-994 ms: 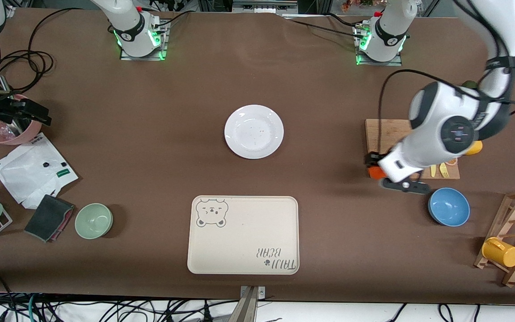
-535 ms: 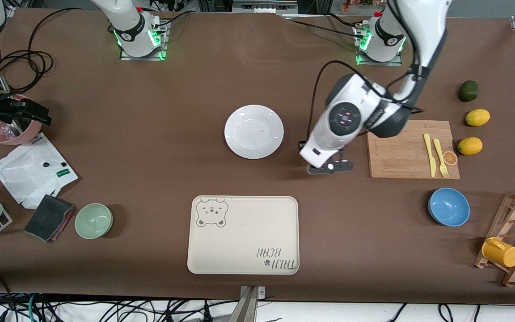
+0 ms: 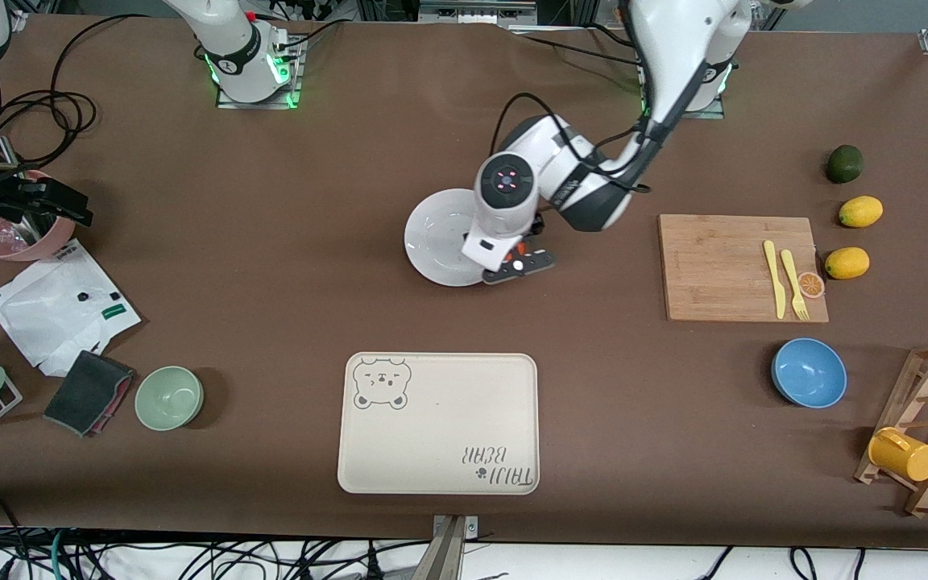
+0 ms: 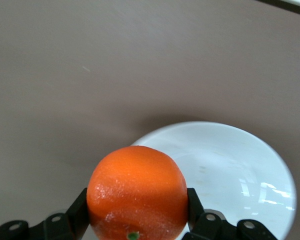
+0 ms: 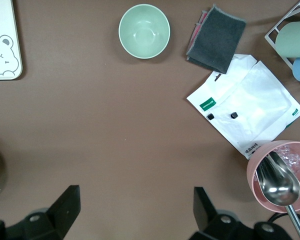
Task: Place orange and plate with both arms
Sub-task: 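Place the orange on the plate with the left gripper while the right gripper approaches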
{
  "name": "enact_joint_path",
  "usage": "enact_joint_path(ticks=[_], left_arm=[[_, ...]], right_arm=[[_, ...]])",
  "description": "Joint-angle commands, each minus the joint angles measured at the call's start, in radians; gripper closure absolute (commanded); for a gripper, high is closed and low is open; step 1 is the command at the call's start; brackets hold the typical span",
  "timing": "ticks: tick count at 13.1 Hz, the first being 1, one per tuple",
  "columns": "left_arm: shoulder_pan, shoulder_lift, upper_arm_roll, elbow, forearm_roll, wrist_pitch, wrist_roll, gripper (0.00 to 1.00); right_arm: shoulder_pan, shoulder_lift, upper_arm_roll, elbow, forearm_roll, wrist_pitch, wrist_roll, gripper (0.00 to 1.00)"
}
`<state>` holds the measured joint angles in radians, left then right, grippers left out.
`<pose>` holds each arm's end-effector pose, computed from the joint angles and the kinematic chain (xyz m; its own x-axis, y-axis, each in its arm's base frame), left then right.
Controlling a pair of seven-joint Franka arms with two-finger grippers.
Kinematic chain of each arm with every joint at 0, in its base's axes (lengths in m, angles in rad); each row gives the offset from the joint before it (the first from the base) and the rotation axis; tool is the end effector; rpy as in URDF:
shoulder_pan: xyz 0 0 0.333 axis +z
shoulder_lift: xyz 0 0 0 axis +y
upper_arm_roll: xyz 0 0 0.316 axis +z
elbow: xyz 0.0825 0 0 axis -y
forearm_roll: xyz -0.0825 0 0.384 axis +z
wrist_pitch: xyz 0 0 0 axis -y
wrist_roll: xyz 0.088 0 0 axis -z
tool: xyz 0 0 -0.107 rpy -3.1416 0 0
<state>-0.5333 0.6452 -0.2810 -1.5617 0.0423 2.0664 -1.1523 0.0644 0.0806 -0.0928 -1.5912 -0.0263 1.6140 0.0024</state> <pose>0.4924 -0.4797 0.2695 0.9210 0.3512 -0.1685 0.3474 -0.9362 -0.0524 0.5794 -0.0172 0.5730 0.9979 -0.0297 -0.0574 -0.0278 -0.9990 0.0338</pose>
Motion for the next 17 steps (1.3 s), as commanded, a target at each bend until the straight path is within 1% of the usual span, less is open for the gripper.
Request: enact_joint_path(ticks=[1,4,7,9,10,11,12,15,17], left_arm=[[-0.066,0.063,0.014,0.055,-0.022,0.070,-0.133,0.71],[-0.105,0.106,0.014,0.057,-0.024,0.089,-0.164,0.70],[-0.108,0.131,0.014,0.055,-0.024,0.119,-0.164,0.68],[-0.129,0.145,0.014,0.055,-0.022,0.142,-0.199,0.68],[-0.129,0.149,0.014,0.055,-0.018,0.150,-0.204,0.59],[-0.128,0.151,0.014,0.055,-0.010,0.155,-0.199,0.14],[-0.129,0.149,0.016,0.055,-0.003,0.156,-0.192,0.00],[-0.111,0.088,0.016,0.055,-0.002,0.114,-0.194,0.00],[-0.093,0.027,0.019,0.055,-0.002,0.016,-0.195,0.00]], right_arm=[[0.002,-0.025,0.001,-0.019,0.002,-0.006,0.008,0.00],[0.002,-0.025,0.001,-0.019,0.002,-0.005,0.008,0.00],[0.002,-0.025,0.001,-0.019,0.002,-0.005,0.008,0.00],[0.002,-0.025,-0.001,-0.019,0.003,-0.006,0.010,0.00],[0.002,-0.025,-0.001,-0.019,0.003,-0.006,0.010,0.00],[0.002,-0.025,-0.001,-0.018,0.003,-0.006,0.011,0.00],[0.000,-0.024,-0.001,-0.018,0.003,-0.006,0.007,0.00],[0.002,-0.019,0.001,-0.016,0.003,-0.026,0.011,0.00],[0.002,-0.009,0.002,-0.016,0.003,-0.026,-0.007,0.00]])
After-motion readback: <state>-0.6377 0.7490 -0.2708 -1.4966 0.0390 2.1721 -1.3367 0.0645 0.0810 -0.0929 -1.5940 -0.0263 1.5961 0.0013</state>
